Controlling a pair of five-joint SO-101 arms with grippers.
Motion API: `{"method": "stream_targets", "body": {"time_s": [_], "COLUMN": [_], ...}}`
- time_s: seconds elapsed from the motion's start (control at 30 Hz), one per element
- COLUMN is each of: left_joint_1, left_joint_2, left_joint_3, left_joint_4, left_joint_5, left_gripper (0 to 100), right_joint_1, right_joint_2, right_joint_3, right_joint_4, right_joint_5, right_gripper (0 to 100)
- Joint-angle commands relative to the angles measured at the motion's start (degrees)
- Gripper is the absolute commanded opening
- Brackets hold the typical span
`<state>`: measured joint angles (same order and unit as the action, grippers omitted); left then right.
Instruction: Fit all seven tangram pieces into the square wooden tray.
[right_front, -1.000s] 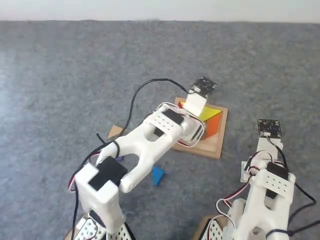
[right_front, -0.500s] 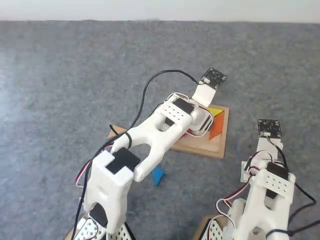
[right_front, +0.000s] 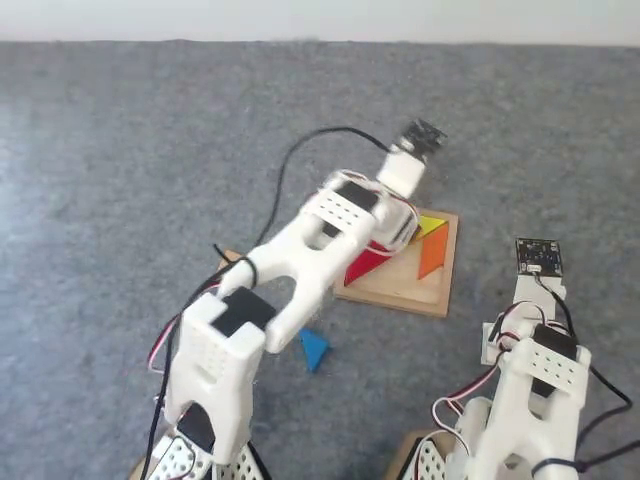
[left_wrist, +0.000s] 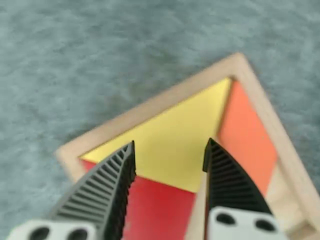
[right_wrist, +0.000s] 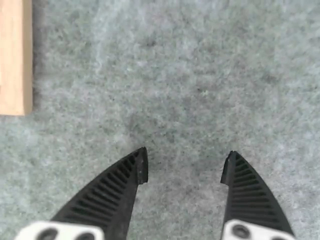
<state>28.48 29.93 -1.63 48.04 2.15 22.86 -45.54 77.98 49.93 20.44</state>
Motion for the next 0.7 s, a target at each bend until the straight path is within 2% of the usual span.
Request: {"method": "stream_targets", "body": {"time_s": [0.0, 0.17, 0.23, 0.33, 0.47, 0.67], "left_joint_1": [-5.5, -14.9, -19.9, -27.5, -36.4, -40.3], "left_joint_2": [-14.0, -25.4, -26.9, -25.8, -21.5, -13.7], "left_joint_3": [-2.3, -2.3, -2.3, -2.2, -2.2, -2.2], "left_joint_4": [6.1, 21.0, 27.5, 34.5, 36.9, 40.2], "left_joint_5": [-0.2, 1.2, -0.4, -6.1, -14.8, -31.3], "left_gripper": [21, 21, 21, 21, 21, 21], "right_joint_1": [-0.6, -0.6, -0.6, -0.6, -0.6, -0.6], "right_joint_2": [-1.6, -1.6, -1.6, -1.6, -1.6, -1.6], "right_joint_3": [-0.2, -0.2, -0.2, -0.2, -0.2, -0.2], "right_joint_4": [-1.0, -1.0, -0.9, -0.9, -0.8, -0.7], "right_joint_5": [0.6, 0.6, 0.6, 0.7, 0.7, 0.7], "right_gripper": [24.8, 24.8, 24.8, 24.8, 24.8, 24.8]}}
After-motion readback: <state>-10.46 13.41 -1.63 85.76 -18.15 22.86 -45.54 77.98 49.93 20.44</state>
